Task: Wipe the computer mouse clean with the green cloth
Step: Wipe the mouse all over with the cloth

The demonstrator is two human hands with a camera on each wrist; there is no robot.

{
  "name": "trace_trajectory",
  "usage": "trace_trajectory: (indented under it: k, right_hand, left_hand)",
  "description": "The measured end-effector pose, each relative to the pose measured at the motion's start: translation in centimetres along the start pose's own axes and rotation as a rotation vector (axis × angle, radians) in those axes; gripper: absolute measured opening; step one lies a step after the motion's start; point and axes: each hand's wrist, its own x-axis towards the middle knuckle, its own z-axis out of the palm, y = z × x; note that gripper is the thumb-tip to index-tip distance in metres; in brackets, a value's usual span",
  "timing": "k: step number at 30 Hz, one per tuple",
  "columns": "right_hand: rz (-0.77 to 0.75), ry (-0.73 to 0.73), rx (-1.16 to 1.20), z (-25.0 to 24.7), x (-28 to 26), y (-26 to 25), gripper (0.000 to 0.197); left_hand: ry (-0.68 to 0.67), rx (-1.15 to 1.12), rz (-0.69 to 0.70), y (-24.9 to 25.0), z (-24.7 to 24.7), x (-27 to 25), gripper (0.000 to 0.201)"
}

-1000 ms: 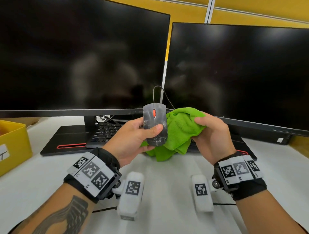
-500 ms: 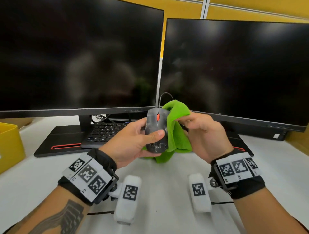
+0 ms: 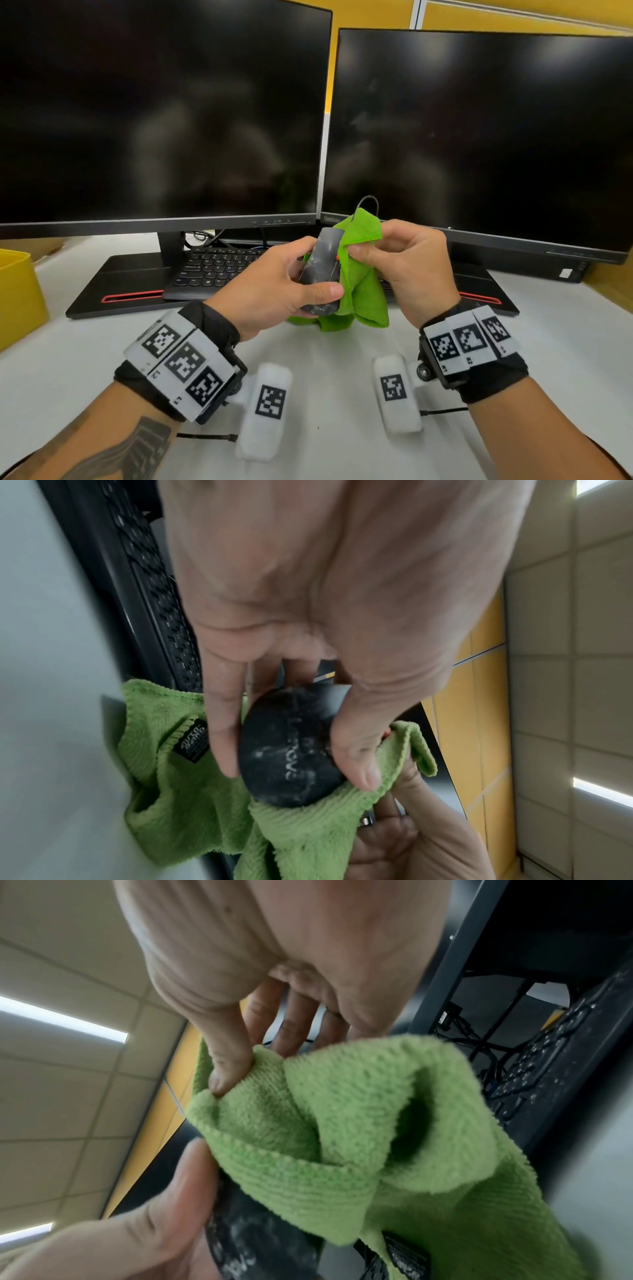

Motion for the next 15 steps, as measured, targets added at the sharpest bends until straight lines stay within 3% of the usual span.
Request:
trace_trajectory:
  k: [8,15]
  right_hand:
    - [0.122,-0.068,0.171,-0.94,0.44,0.57,0.025]
    - [0.101,-0.089,0.104,-0.91,0.27,0.66,0.026]
  left_hand:
    - [0.014,0.006,-0.023,0.19,-0.23,-0.09,0.045]
    - [0.005,0.063,-0.051,0.64,-0.14,-0.07,0.041]
